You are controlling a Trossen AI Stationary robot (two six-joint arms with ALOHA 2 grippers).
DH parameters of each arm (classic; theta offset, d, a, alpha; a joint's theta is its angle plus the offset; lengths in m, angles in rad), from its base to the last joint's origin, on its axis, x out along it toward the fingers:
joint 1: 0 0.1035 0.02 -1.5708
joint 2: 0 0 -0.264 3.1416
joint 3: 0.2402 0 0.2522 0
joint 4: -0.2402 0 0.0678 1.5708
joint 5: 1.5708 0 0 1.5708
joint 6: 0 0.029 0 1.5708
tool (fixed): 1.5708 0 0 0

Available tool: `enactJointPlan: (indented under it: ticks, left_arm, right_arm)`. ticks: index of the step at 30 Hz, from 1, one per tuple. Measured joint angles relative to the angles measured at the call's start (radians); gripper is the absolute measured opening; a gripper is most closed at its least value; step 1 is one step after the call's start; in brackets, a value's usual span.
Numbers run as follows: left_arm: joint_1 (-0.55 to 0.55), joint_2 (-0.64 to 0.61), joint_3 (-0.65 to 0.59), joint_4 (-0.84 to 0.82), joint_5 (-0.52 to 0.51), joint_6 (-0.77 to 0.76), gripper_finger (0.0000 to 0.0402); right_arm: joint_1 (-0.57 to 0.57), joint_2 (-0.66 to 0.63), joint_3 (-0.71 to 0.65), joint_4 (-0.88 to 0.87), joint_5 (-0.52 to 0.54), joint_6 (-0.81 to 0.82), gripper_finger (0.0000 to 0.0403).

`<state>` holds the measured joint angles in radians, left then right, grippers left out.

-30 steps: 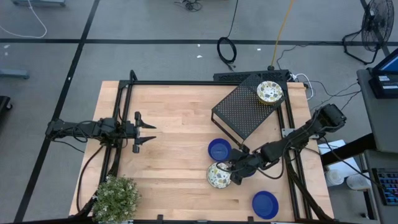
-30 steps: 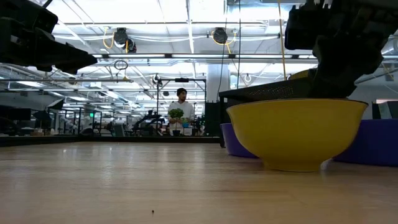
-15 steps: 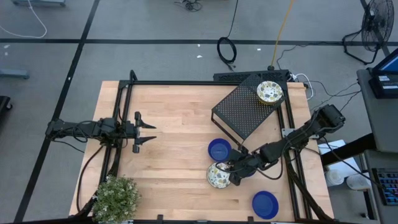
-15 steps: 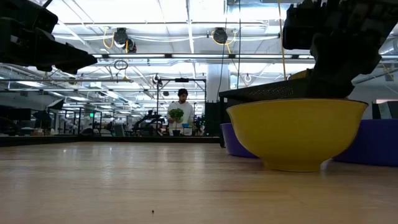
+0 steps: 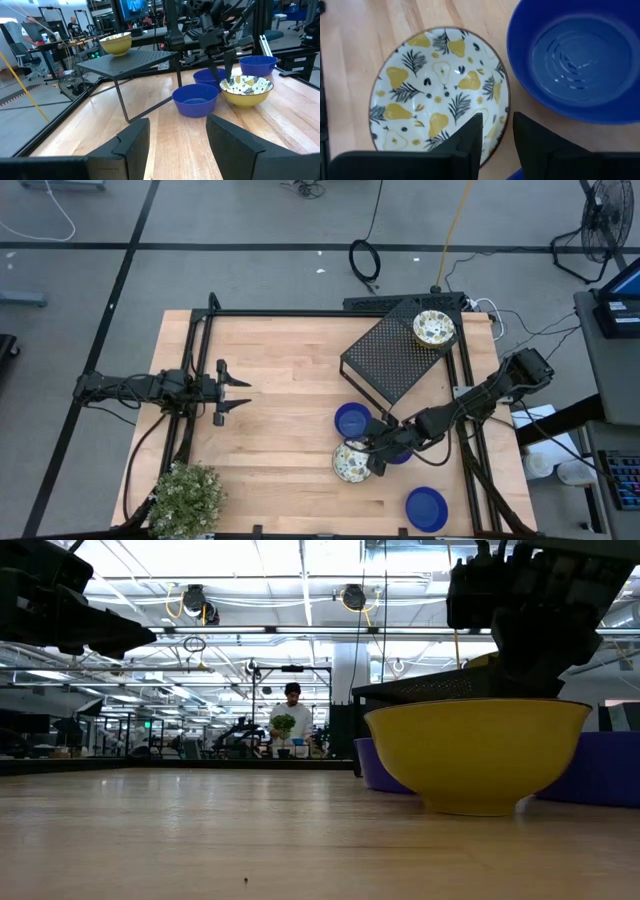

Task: Pick & Place Mini bowls
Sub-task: Stack the patterned yellow bowl on the patterned yellow bowl on the shelf

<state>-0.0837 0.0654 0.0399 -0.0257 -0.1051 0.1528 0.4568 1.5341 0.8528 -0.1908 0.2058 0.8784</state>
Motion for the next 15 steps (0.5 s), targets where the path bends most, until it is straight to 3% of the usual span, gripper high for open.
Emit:
enactJointPlan:
  ticks: [15]
  left_arm:
    - [0.000, 0.000, 0.000, 0.000, 0.000, 0.000, 0.0198]
  right_arm:
    - [-0.027, 0.000, 0.020, -0.038, -0.026, -0.008, 0.0089]
